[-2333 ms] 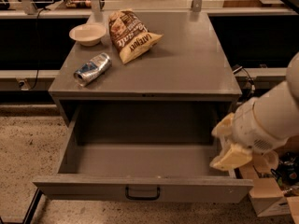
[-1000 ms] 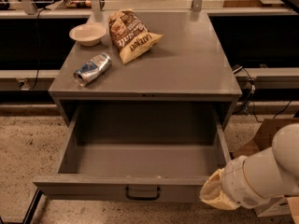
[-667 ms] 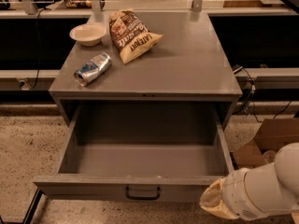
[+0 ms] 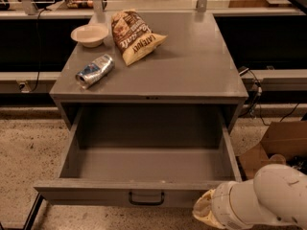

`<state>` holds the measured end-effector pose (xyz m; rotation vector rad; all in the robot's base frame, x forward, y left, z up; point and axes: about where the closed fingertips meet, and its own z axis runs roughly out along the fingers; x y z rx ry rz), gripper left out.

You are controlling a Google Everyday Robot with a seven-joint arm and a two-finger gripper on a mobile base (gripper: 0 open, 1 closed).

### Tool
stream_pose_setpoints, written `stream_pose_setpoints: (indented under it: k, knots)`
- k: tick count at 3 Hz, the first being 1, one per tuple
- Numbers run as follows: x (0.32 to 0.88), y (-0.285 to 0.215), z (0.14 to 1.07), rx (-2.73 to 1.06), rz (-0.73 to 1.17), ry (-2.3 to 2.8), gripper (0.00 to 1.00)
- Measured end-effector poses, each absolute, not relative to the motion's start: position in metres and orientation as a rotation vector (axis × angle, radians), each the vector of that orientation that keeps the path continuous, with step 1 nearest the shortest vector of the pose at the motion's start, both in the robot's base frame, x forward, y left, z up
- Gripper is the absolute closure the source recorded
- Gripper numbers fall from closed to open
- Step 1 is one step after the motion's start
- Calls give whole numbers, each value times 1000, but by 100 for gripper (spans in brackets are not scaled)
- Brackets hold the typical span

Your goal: Close top drawer

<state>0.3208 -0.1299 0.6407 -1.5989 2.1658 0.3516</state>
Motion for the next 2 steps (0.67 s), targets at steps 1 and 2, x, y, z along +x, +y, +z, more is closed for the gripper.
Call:
stream_pose_setpoints:
  k: [1, 2]
  knots:
    - [345, -116, 633, -1599, 292, 2119, 100]
    - [375, -110, 646, -1571, 218, 2052, 100]
